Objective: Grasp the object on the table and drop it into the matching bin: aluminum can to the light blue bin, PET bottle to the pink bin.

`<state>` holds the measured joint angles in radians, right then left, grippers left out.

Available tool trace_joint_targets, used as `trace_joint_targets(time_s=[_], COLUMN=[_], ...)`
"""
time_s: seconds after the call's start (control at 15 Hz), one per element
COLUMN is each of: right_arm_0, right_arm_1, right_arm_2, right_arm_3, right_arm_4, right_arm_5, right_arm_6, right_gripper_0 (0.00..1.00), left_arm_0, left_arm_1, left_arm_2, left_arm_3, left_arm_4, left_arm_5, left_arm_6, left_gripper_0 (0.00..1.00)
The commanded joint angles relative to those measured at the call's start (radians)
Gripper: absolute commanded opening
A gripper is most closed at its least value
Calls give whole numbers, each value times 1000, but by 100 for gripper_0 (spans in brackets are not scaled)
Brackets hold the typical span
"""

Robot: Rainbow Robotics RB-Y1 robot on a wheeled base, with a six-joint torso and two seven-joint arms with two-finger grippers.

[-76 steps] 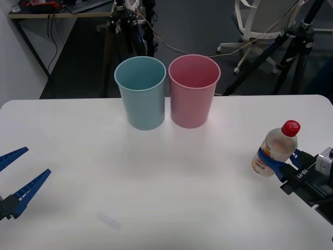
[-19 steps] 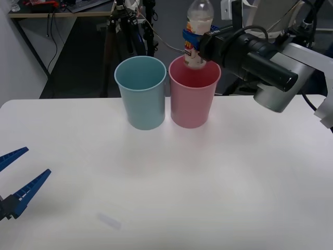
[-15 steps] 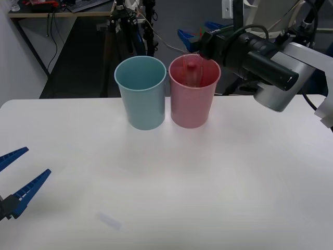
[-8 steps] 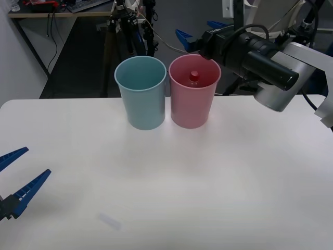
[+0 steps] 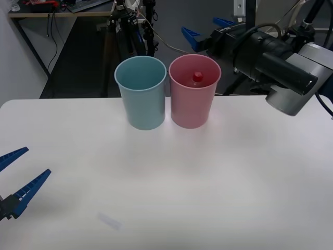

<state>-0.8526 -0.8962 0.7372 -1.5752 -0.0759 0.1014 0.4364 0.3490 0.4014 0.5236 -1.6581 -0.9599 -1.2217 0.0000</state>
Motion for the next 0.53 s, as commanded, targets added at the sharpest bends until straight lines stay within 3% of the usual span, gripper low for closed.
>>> trace_joint_targets(time_s=[0.07, 0.27, 0.53], right_arm_0=[73, 170, 339], right_arm_1=[-81, -144, -170], right_arm_2=[-33, -93, -209], right_arm_3=[-121, -229, -350], right_arm_4=[-2, 28, 111], right_arm_5=[0, -5, -9], right_arm_6=[-10, -22, -47], right_gripper_0=[100, 100, 100], left_arm_0=[0, 0, 0], left_arm_1=[0, 0, 0], left_arm_2=[0, 0, 0], left_arm_3=[0, 0, 0], left_arm_4=[0, 0, 0], left_arm_5=[0, 0, 0], left_arm_6=[0, 0, 0], left_gripper_0=[100, 100, 100])
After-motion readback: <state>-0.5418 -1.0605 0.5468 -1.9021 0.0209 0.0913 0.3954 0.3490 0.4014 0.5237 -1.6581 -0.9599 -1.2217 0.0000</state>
